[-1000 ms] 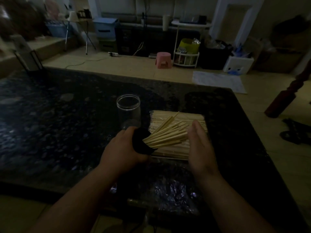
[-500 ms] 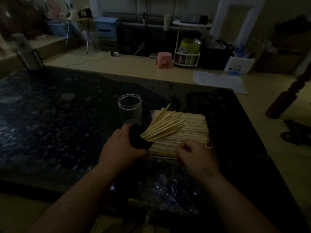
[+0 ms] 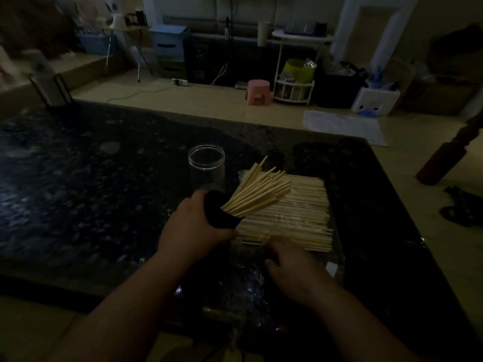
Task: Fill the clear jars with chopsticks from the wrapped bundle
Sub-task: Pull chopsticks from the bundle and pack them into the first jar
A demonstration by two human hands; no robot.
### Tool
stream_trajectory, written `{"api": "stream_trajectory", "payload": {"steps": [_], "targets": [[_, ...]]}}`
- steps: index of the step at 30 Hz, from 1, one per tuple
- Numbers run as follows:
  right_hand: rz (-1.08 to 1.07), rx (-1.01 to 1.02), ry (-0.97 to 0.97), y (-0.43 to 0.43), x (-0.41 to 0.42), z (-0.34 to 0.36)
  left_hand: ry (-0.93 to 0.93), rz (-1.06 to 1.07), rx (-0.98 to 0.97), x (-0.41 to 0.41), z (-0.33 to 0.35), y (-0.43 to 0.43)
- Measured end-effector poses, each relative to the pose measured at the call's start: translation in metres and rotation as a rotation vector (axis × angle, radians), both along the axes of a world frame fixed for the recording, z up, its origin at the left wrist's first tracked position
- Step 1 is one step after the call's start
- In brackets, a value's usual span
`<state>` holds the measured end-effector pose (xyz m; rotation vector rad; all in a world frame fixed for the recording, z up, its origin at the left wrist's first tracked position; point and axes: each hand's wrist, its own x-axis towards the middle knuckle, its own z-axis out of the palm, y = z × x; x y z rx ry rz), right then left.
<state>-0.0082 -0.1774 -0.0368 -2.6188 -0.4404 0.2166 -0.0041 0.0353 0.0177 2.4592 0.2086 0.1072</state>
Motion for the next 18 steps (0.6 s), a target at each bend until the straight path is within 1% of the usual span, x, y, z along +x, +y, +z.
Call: {"api": "stream_trajectory", "payload": {"steps": [2,4,9,18], "targets": [[-0.008,-0.143,-0.089,-0.003,0.003,-0.013,-0.015,0.004,-0.013,0.000,0.001,-0.001],[-0.019,-0.236,-0.154,-0.005,0.006,-0.022,-0.026,0.014,-0.029,0.000,0.001,-0.001],[-0.012,-0.319,-0.224,-0.004,0.012,-0.033,-0.013,0.015,-0.043,0.001,0.002,0.000],[-0.097,-0.336,-0.309,0.003,0.015,-0.039,0.005,0.011,-0.064,-0.001,0.005,0.004]]}}
